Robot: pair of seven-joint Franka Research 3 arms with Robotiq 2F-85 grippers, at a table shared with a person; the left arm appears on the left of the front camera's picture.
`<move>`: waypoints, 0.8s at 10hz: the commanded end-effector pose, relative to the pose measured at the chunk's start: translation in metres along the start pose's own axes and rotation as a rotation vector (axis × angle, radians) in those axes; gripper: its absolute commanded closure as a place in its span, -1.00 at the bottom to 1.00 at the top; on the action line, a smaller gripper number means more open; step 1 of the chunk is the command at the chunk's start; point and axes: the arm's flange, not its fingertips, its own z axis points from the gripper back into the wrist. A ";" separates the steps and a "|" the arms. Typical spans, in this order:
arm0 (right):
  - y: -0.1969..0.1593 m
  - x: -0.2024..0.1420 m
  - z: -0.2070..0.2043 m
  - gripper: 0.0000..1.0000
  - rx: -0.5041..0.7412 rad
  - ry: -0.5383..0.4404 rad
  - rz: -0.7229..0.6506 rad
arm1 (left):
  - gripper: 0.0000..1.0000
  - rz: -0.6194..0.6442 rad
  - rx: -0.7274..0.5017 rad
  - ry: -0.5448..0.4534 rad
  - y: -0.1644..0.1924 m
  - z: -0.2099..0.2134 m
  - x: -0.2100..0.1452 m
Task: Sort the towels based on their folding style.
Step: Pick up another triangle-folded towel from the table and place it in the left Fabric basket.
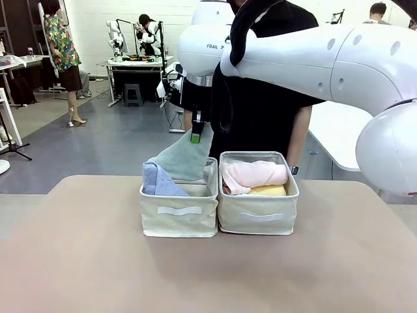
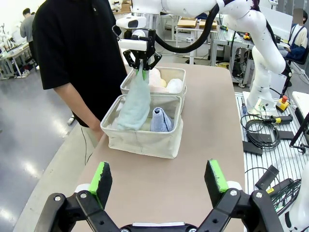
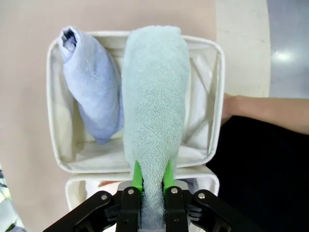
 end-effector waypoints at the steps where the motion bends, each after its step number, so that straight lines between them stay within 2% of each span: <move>1: 0.002 -0.011 0.010 0.63 -0.045 0.022 0.052 | -1.00 -0.009 0.007 0.020 -0.003 0.000 -0.001; 7: 0.000 -0.024 -0.001 0.63 0.029 0.080 0.092 | -1.00 -0.009 0.007 0.020 -0.003 0.000 -0.001; 8: 0.000 -0.024 -0.008 0.63 0.067 0.062 0.089 | -1.00 -0.009 0.007 0.020 -0.003 0.000 -0.001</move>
